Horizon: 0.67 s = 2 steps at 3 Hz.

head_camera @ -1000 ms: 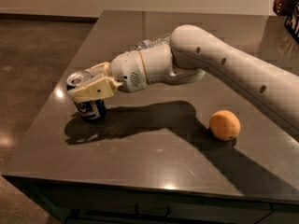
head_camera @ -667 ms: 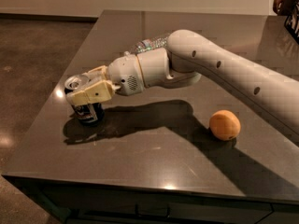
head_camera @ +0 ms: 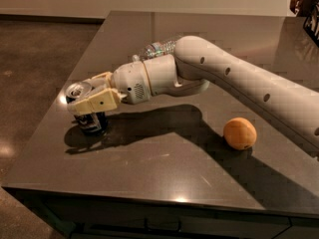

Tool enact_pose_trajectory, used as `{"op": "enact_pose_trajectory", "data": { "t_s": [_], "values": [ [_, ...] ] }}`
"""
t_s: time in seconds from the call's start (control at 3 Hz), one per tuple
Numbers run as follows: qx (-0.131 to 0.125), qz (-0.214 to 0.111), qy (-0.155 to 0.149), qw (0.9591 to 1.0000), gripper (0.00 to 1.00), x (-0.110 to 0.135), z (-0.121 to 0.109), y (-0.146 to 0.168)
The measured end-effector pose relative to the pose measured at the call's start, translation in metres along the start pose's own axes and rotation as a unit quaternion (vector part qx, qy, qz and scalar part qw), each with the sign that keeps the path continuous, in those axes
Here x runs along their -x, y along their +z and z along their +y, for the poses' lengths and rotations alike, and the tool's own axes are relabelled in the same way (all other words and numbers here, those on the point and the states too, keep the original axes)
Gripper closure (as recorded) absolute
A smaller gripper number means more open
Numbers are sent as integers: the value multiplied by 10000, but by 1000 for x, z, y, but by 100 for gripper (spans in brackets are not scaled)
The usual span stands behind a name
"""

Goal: Place pepsi can upright

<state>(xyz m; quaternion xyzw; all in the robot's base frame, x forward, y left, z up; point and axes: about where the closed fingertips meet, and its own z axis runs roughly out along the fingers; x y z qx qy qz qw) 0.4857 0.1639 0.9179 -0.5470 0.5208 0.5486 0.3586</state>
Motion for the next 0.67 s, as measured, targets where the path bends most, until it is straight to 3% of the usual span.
{"op": "enact_pose_trajectory", "data": {
  "t_s": [0.33,0.67],
  "values": [
    [22,4,-8,10000,0,1,1,2],
    [23,4,-8,10000,0,1,1,2]
  ]
}}
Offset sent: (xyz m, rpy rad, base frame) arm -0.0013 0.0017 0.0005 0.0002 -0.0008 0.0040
